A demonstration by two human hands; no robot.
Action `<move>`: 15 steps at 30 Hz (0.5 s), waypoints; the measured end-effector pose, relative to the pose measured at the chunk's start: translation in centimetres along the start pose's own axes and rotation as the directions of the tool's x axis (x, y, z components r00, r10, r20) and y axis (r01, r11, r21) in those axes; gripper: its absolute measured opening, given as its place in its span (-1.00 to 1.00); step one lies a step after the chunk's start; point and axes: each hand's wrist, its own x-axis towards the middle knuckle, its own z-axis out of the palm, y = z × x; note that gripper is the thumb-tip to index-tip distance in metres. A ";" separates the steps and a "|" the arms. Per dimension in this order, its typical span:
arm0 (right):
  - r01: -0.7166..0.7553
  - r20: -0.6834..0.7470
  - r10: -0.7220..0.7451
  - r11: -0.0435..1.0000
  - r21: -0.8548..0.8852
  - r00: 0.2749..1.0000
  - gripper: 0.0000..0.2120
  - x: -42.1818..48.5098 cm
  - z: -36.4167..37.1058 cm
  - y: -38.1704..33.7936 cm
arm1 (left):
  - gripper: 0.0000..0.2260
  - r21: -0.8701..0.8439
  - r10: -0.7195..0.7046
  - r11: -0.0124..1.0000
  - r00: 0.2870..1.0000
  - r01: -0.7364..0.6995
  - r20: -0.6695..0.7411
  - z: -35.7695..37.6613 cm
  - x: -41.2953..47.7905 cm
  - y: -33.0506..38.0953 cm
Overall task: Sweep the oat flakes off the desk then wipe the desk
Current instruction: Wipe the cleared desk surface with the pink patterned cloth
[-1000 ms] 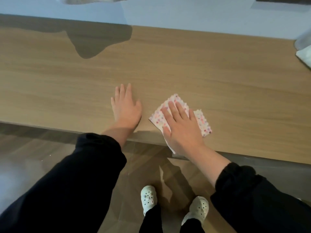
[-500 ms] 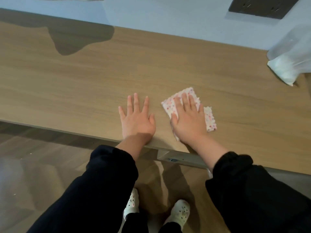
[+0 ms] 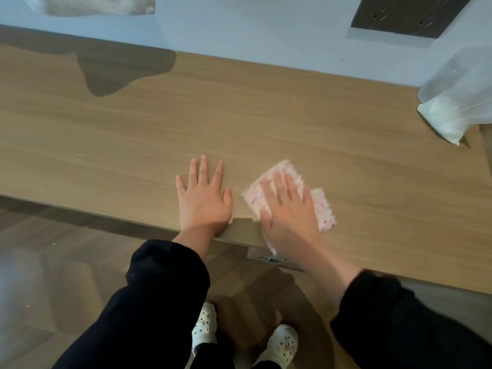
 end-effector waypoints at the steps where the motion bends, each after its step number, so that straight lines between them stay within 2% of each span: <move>1: 0.079 0.001 -0.079 0.997 0.007 0.997 -0.42 -1.8 0.4 -0.3 | -0.46 0.001 -0.001 1.000 1.000 0.001 0.003 -0.1 0.0 0.0; 3: 0.139 0.036 -0.139 0.990 0.026 0.990 -0.43 -3.4 0.3 1.2 | -0.46 -0.004 -0.003 1.000 1.000 0.003 0.006 -0.2 0.0 0.0; 5: 0.116 0.059 -0.113 0.991 -0.062 0.992 -0.40 -2.2 0.0 4.4 | -0.47 -0.013 -0.002 1.000 1.000 0.002 -0.004 -0.2 0.0 0.0; 7: -0.016 0.047 0.020 0.996 -0.089 0.999 -0.38 0.5 -1.1 7.3 | -0.47 -0.024 -0.004 1.000 1.000 0.003 -0.008 -0.2 0.1 0.0; 9: -0.151 -0.007 0.151 0.988 -0.040 0.988 -0.40 4.0 -2.4 8.6 | -0.47 -0.024 -0.015 1.000 1.000 0.015 -0.007 -0.2 0.0 0.0; 11: -0.207 -0.020 0.207 0.978 0.004 0.978 -0.41 7.5 -3.0 7.5 | -0.46 -0.017 -0.022 1.000 1.000 0.022 0.013 -0.3 0.0 0.1; 13: -0.167 -0.029 0.167 0.986 0.012 0.986 -0.40 10.3 -3.0 4.2 | -0.46 -0.016 -0.032 0.999 0.999 0.033 0.034 -0.5 0.1 0.2; 15: -0.038 -0.026 0.039 0.999 0.003 0.999 -0.41 12.0 -3.0 0.9 | -0.45 -0.014 -0.046 0.999 0.998 0.047 0.050 -0.5 0.3 0.3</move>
